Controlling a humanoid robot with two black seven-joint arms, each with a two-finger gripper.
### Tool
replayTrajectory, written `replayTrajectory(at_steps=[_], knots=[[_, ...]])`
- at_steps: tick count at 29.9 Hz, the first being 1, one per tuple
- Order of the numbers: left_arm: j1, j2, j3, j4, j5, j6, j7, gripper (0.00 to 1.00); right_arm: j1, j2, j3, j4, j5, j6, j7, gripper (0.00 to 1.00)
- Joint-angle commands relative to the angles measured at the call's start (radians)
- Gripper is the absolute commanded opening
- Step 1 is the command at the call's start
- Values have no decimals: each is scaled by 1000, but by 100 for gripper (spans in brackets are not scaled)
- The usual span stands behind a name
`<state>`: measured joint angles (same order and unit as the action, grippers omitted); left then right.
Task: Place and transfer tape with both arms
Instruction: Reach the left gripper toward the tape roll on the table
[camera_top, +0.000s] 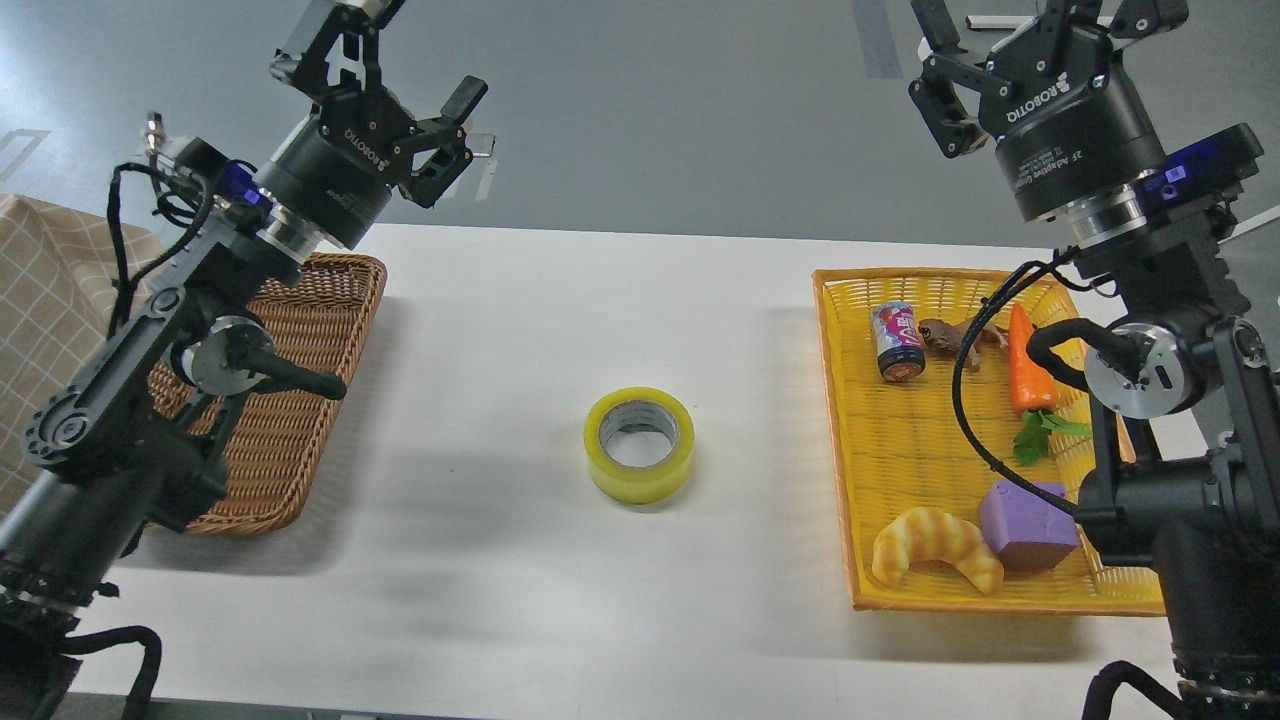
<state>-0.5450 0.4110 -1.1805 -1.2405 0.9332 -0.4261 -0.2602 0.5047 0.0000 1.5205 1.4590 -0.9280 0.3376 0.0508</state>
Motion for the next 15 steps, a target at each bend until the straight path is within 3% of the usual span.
replayTrajectory(at_steps=[1, 6, 10, 15], knots=[[-29, 25, 51, -2, 264, 64, -2, 98, -20, 0, 0, 9, 0, 1, 0, 100], [-39, 25, 197, 0, 599, 158, -2, 98, -26, 0, -2, 35, 0, 1, 0, 100], [-38, 32, 370, 18, 884, 323, -25, 98, -14, 0, -2, 34, 0, 1, -2, 100], [-65, 34, 521, 81, 1065, 461, -31, 98, -12, 0, -2, 34, 0, 0, -2, 100]])
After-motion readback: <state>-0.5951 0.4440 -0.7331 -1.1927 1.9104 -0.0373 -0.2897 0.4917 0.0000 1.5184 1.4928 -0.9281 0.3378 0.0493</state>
